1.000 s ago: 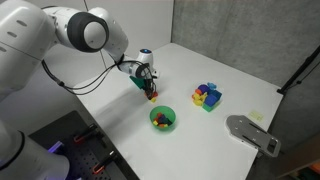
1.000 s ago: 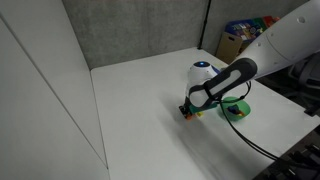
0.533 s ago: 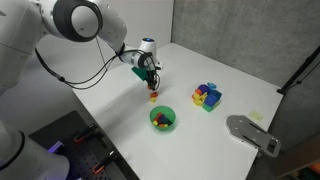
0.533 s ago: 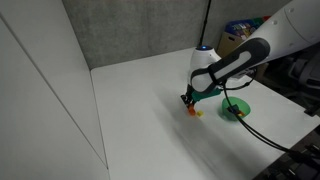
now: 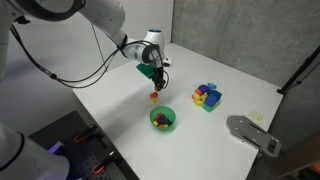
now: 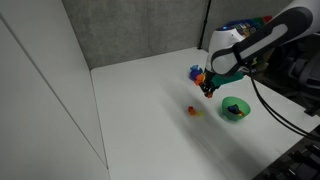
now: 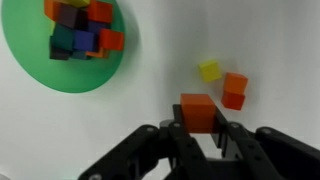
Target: Put the orange building block to the left in the green bowl
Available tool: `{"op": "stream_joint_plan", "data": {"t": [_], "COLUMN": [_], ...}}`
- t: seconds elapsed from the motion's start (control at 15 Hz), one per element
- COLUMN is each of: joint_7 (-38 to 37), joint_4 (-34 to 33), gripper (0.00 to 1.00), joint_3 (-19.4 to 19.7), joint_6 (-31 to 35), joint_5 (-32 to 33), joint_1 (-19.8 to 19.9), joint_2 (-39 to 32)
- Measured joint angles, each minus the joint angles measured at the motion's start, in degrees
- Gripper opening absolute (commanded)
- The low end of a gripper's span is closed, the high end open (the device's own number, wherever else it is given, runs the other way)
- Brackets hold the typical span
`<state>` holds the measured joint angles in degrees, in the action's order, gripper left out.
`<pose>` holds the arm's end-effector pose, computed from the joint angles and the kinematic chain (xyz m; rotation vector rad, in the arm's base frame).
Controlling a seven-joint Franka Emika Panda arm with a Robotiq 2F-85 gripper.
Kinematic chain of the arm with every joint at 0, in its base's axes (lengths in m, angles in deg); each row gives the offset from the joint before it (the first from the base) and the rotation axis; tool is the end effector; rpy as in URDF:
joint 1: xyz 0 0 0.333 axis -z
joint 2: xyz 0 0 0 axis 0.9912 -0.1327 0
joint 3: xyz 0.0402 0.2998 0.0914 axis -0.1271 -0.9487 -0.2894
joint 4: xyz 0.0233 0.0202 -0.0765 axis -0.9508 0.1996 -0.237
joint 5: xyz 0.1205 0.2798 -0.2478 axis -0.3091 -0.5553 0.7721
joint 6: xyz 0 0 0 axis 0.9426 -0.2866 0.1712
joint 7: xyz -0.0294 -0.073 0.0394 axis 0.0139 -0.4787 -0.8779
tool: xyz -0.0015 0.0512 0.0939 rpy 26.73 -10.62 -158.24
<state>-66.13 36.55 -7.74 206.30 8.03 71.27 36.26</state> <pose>0.6324 0.0531 0.1685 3.0282 -0.3337 -0.0326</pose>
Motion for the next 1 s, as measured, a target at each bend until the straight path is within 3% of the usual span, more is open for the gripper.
{"op": "stream_joint_plan", "data": {"t": [0.33, 0.73, 0.8, 1.0], "joint_7": [1.1, 2.2, 2.2, 2.3], "joint_4": [7.7, 14.5, 15.5, 17.6], "gripper": [0.10, 0.11, 0.20, 0.24], "joint_3": [2.7, 4.0, 4.0, 4.1], "joint_6": [3.3, 10.1, 10.8, 12.0], "joint_5": [2.6, 2.7, 2.7, 2.7], "joint_1": [4.4, 8.5, 8.8, 9.3], "joint_2": [4.1, 4.1, 4.1, 4.1]}}
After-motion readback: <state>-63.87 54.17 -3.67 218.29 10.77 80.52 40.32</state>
